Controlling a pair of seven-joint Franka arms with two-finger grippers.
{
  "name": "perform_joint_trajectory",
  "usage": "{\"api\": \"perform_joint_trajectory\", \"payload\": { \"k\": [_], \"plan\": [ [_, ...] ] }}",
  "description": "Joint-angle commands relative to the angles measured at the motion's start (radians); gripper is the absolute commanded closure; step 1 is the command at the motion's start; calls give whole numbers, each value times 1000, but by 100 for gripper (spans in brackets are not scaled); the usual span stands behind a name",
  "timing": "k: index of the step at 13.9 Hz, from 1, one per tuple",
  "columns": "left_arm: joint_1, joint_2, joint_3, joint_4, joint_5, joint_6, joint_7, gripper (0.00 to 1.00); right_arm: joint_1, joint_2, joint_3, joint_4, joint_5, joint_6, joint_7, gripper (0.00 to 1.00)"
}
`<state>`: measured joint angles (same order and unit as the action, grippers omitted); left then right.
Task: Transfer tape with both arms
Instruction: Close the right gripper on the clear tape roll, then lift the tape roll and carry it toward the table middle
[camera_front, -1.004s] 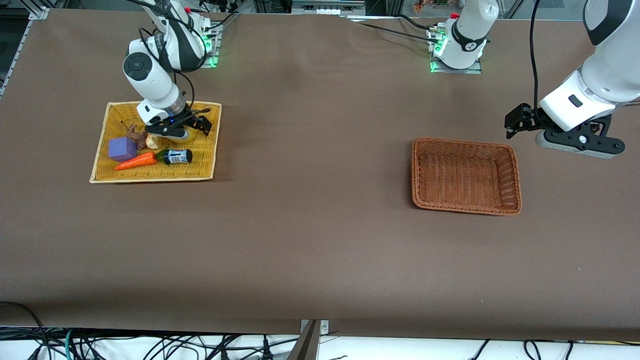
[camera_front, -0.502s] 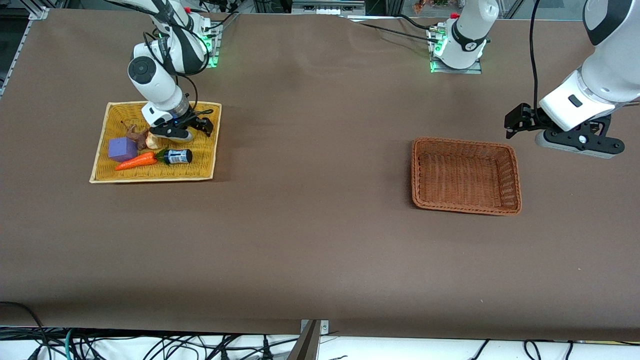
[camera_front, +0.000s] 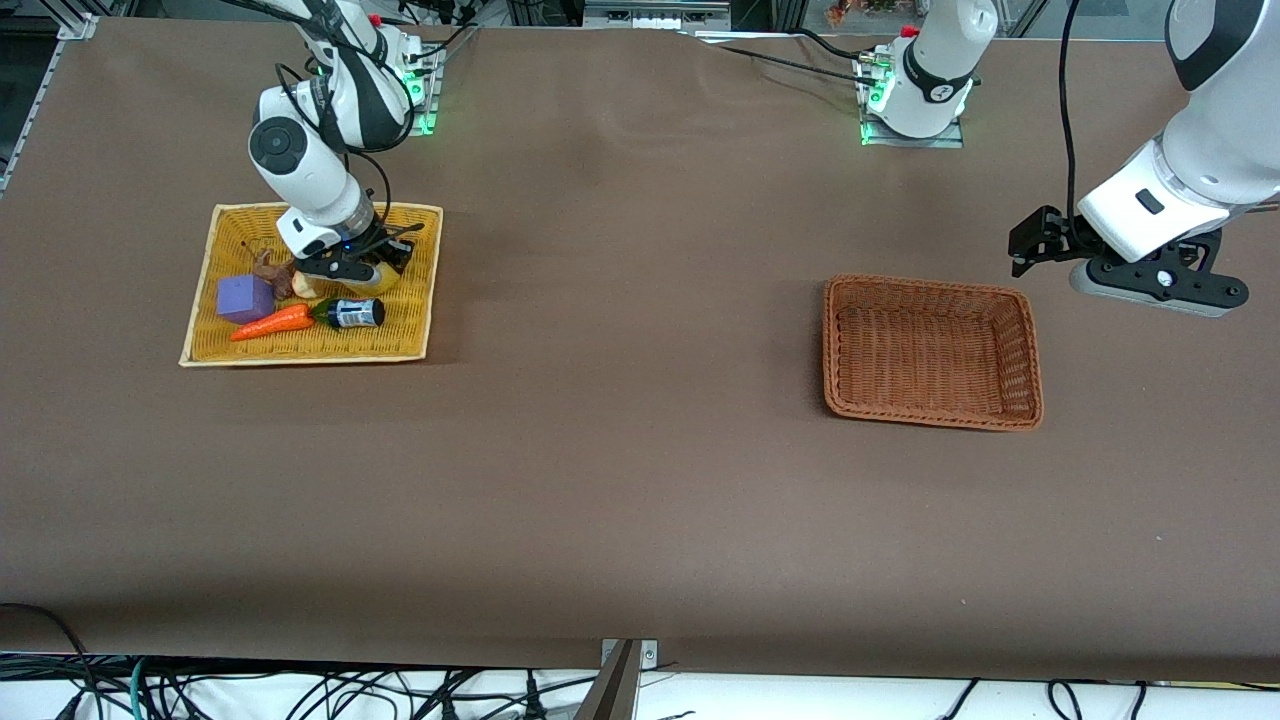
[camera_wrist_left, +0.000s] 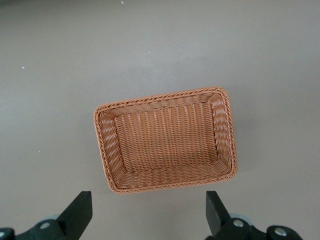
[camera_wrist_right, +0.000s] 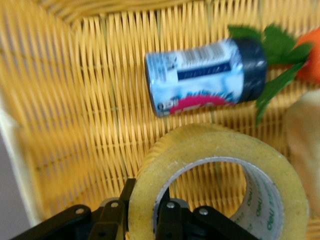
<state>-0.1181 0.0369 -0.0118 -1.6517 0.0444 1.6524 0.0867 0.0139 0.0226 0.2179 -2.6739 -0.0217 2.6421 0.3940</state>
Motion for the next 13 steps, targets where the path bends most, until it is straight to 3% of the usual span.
{"api": "perform_joint_trajectory", "payload": {
  "k": [1, 4, 6, 8, 10, 13],
  "plan": [
    [-3, 11, -7, 27, 11, -25, 19, 0, -5, -116, 15, 153, 3, -294, -1, 100],
    [5, 11, -8, 29, 12, -26, 22, 0, -5, -98, 102, 366, 6, -506, 101, 100],
    [5, 11, -8, 29, 12, -25, 22, 0, 3, -25, 203, 481, 11, -514, 234, 100],
    [8, 11, -8, 29, 11, -25, 21, 0, 41, 110, 282, 630, 5, -514, 421, 100],
    [6, 11, -10, 29, 11, -25, 21, 0, 134, 254, 285, 791, -9, -514, 553, 100],
    [8, 11, -8, 29, 6, -25, 16, 0, 262, 457, 285, 994, -147, -513, 722, 100]
  ]
}}
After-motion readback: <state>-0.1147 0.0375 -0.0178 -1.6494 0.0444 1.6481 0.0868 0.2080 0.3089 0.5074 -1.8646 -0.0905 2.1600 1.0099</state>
